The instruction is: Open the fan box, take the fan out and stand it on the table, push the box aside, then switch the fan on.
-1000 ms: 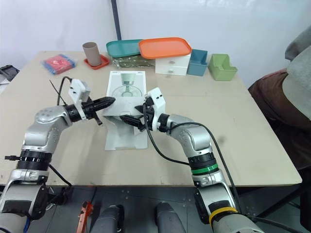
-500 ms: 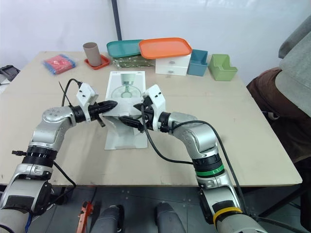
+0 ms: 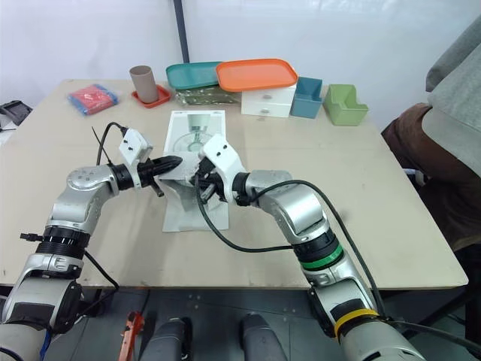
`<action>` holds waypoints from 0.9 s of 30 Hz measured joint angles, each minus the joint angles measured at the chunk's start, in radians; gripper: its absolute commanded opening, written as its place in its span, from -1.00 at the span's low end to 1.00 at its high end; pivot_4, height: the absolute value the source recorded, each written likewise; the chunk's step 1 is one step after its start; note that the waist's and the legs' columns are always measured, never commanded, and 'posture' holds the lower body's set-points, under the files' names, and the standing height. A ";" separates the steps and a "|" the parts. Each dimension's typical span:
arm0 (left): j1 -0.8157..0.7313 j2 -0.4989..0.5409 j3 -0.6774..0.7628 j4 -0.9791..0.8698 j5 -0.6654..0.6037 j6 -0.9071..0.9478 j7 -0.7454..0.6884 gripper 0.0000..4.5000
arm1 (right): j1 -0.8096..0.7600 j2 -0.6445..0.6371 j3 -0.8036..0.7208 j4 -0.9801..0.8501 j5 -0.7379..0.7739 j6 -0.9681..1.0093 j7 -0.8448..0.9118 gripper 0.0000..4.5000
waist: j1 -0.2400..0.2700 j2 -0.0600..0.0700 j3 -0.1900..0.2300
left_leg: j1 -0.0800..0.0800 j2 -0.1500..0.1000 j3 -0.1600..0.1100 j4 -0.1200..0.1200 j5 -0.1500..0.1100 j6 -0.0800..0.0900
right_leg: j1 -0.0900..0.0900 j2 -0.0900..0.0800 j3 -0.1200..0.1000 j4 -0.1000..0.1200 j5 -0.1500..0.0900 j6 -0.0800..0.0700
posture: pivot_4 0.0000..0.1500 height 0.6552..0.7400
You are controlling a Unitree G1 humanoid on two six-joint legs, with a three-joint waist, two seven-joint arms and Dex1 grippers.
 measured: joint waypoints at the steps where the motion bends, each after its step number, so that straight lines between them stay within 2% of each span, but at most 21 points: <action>1: 0.000 0.000 0.000 0.000 0.000 0.000 0.002 -1.00 | 0.002 -0.011 0.015 0.000 -0.013 0.000 0.004 -0.95 | 0.000 0.000 0.000 | 0.000 0.000 0.000 0.000 0.000 0.000 | 0.000 0.000 0.000 0.000 0.000 0.000 | 1.00 1.00; 12: 0.002 -0.023 0.001 -0.002 0.000 0.000 0.018 -1.00 | 0.005 -0.068 0.060 -0.009 -0.091 -0.003 0.007 -0.95 | 0.004 0.000 0.000 | 0.001 0.000 0.000 0.001 0.000 0.000 | 0.002 0.000 0.000 0.000 0.000 0.001 | 1.00 1.00; 19: 0.006 -0.028 0.003 -0.003 0.000 -0.001 0.017 -1.00 | 0.040 -0.183 0.050 -0.092 -0.091 0.036 0.042 -0.95 | 0.003 0.000 0.000 | 0.002 0.000 0.000 0.001 0.000 0.000 | 0.002 -0.001 0.000 0.000 0.000 0.000 | 1.00 1.00; 27: 0.010 -0.028 0.003 -0.004 0.000 -0.010 0.016 -1.00 | 0.054 -0.214 0.062 -0.031 -0.137 -0.018 0.063 -0.95 | 0.001 0.000 0.000 | 0.002 0.000 0.000 0.001 0.000 0.000 | 0.002 0.000 0.000 0.000 0.000 0.000 | 1.00 1.00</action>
